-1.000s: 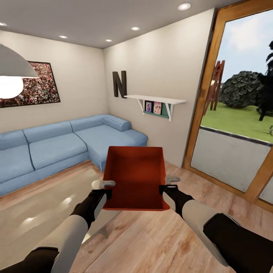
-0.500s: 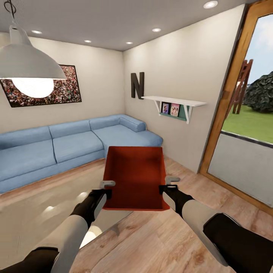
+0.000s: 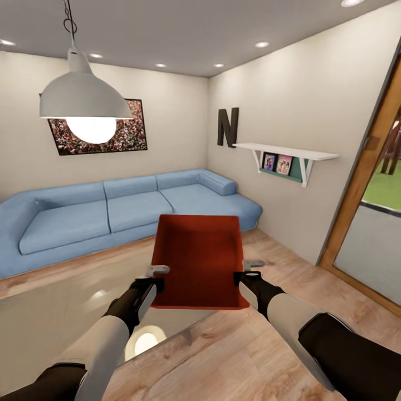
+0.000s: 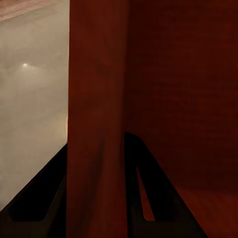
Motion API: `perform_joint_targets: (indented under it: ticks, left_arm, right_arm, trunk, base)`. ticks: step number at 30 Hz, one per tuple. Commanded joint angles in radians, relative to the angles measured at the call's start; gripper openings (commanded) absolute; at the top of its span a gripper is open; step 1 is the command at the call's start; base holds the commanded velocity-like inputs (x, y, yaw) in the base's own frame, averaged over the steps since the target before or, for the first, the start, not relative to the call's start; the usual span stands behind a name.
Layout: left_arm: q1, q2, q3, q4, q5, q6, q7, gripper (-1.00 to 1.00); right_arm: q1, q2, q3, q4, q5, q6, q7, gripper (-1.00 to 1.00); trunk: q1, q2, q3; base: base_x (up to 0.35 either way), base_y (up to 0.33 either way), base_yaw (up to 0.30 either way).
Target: Move the two storage containers from the living room to the garage. In the garage, place one container on the floor and stack the other container on top of it (either order is fine).
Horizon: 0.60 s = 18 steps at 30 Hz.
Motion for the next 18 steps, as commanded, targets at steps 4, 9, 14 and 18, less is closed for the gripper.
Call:
perform_joint_targets:
  ticks: [4, 9, 14, 18]
  left_arm:
    - [-0.001, 0.000, 0.005, 0.001, 0.001, 0.007, 0.006, -1.00]
    - [-0.001, 0.001, 0.005, 0.001, 0.001, 0.007, 0.006, -1.00]
    - [-0.001, 0.000, 0.005, 0.002, 0.001, 0.007, 0.006, -1.00]
    - [-0.001, 0.000, 0.005, 0.002, 0.001, 0.007, 0.006, -1.00]
  right_arm:
    - [-0.001, -0.002, 0.078, -0.003, 0.028, -0.032, -0.095, -1.00]
    - [-0.001, -0.002, 0.078, -0.003, 0.028, -0.033, -0.095, -1.00]
    - [-0.001, -0.002, 0.078, -0.003, 0.028, -0.032, -0.095, -1.00]
    - [-0.001, -0.002, 0.078, -0.003, 0.028, -0.032, -0.095, -1.00]
  trunk:
    - [0.001, -0.002, 0.000]
    - [0.001, -0.002, 0.002]
    - [0.001, -0.002, 0.005]
    - [0.001, -0.002, 0.007]
  base:
    - [0.000, 0.000, 0.287]
    - [0.000, 0.000, 0.287]
    - [0.000, 0.000, 0.287]
    - [0.000, 0.000, 0.287]
